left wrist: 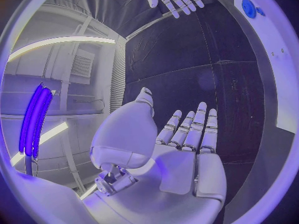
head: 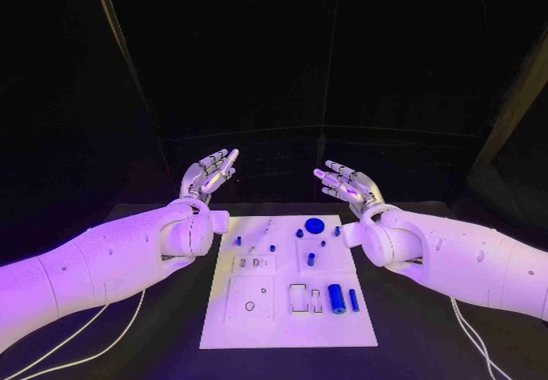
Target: Assemble the parts on the task board
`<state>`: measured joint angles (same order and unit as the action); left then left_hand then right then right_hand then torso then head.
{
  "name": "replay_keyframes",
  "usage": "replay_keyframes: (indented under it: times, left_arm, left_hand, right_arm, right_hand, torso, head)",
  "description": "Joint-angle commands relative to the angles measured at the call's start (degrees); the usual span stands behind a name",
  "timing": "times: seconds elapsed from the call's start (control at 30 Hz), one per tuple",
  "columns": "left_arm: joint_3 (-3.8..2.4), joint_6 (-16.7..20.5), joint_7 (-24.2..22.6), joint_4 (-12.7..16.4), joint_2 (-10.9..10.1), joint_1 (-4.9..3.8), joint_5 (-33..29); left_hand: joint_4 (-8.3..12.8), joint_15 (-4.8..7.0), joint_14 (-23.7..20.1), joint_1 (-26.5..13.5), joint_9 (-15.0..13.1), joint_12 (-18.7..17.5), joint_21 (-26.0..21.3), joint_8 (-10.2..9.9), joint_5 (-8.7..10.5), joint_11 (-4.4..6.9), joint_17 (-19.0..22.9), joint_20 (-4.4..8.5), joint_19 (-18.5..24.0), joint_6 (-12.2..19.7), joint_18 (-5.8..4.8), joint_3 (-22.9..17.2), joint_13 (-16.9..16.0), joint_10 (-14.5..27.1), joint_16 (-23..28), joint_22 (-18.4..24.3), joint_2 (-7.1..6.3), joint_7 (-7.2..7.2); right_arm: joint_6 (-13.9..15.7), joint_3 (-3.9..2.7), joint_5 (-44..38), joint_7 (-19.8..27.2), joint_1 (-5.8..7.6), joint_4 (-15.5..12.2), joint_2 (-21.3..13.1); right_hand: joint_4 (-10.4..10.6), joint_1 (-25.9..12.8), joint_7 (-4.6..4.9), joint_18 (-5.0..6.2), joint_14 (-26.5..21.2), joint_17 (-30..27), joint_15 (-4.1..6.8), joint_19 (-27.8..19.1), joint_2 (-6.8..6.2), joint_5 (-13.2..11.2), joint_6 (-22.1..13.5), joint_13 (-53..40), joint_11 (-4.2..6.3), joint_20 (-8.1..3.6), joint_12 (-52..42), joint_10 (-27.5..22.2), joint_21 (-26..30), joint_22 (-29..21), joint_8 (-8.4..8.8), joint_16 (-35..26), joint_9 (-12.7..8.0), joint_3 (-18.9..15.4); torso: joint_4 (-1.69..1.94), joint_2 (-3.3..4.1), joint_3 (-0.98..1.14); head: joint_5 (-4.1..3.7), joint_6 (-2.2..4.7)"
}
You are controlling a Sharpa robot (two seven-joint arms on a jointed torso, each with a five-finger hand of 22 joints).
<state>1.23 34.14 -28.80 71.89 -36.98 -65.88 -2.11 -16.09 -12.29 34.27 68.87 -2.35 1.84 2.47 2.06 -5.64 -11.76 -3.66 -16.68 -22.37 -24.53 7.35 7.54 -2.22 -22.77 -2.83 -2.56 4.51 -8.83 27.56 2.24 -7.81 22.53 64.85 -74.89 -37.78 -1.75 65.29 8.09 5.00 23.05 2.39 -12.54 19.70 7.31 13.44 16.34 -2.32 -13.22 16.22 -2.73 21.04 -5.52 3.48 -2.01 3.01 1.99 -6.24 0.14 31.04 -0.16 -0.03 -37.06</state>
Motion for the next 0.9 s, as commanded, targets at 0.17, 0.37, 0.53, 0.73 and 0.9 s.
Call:
replay_keyframes:
  times: [0.17, 0.37, 0.53, 0.73, 0.9]
  left_arm:
    - [0.02, -4.90, -1.77, -0.78, 0.36, -0.31, -0.67]
    - [0.07, -7.37, -1.83, 1.90, -2.79, -0.26, -0.67]
    - [0.07, -7.91, -1.97, 4.28, -4.49, -0.27, -0.66]
    - [0.06, -8.43, -2.01, 7.74, -6.75, -0.30, -0.26]
    - [0.04, -8.99, -2.03, 11.50, -8.70, -0.40, 0.33]
  left_hand:
    - [-0.02, -0.54, 8.68, 1.79, -0.34, 0.92, 2.42, 0.74, -0.29, -1.82, -1.18, -0.02, -10.55, -3.93, 0.69, -0.25, -0.43, -5.46, -2.29, -1.32, 0.16, -6.21]
    - [1.46, 1.21, 15.80, 4.34, -1.07, 3.78, 6.33, 2.11, -0.29, -1.38, -2.10, 0.26, -22.49, -13.70, 2.22, -0.55, -1.68, -23.55, -5.34, -2.76, -0.20, -6.39]
    - [4.93, 3.69, 23.37, 8.13, -1.78, 6.03, 9.38, 4.54, -0.16, 0.56, -3.26, 1.71, -30.00, -25.02, 3.23, -1.71, -1.69, -30.57, -8.09, -3.65, -0.73, -4.86]
    - [7.95, 5.44, 28.40, 10.91, -1.61, 6.73, 10.62, 5.50, -0.17, 2.26, -5.18, 3.47, -34.71, -28.84, 3.23, -3.00, -1.69, -35.21, -9.14, -3.84, -1.04, -3.49]
    - [8.69, 6.15, 30.70, 11.10, -1.50, 6.46, 10.94, 5.44, -0.16, 2.76, -6.56, 4.18, -36.69, -30.19, 3.24, -3.30, -1.70, -36.97, -9.40, -3.79, -0.95, -3.14]
  right_arm:
    - [-13.44, 0.46, -7.54, -5.16, 1.22, 3.54, 1.59]
    - [-5.80, 0.43, -28.33, -4.96, 1.84, 5.17, -1.24]
    - [-6.12, 0.40, -35.61, -6.59, 3.02, 4.52, -1.80]
    - [-7.18, 0.38, -44.26, -10.65, 5.00, 3.80, -1.97]
    - [-9.49, 0.34, -54.84, -19.15, 6.82, 3.35, -1.77]
  right_hand:
    - [-8.99, 12.71, 5.98, 5.57, 31.07, 1.80, 3.01, 23.15, 1.03, -2.36, 31.29, -1.85, 1.86, -0.09, -7.81, 31.07, -10.77, 4.25, -6.78, 6.93, 3.04, 3.23]
    - [-11.78, 12.57, 4.38, 5.60, 39.19, 2.04, 5.60, 28.84, 0.95, -2.78, 36.00, -1.24, 3.99, -2.59, -7.54, 37.34, -14.26, 5.31, -6.62, 8.09, 2.23, 4.17]
    - [-14.67, 12.29, 3.70, 5.59, 45.15, 2.55, 7.50, 32.47, 1.07, -1.71, 38.73, -1.27, 5.10, -4.65, -6.24, 41.28, -17.49, 6.65, -5.97, 8.69, 1.88, 5.39]
    - [-14.82, 12.35, 2.61, 5.46, 53.29, 4.35, 10.02, 37.03, -0.02, -1.37, 41.26, -1.37, 6.62, -7.47, -5.15, 45.30, -23.80, 9.96, -5.26, 10.80, 1.82, 6.36]
    - [-14.81, 12.40, 1.76, 5.44, 58.53, 6.45, 11.59, 38.83, -1.25, 0.39, 42.72, -1.67, 7.76, -9.17, -4.93, 48.37, -29.23, 13.14, -4.57, 12.85, 1.85, 7.23]
  torso:
    - [0.00, 0.00, -0.01]
    - [-0.02, 1.33, -0.10]
    - [-0.01, 2.65, -0.15]
    - [0.01, 4.41, -0.43]
    - [0.25, 6.04, -0.70]
  head:
    - [0.00, 0.00]
    - [-0.66, 0.45]
    - [-1.01, 0.75]
    - [-1.24, 1.54]
    - [-1.80, 2.80]
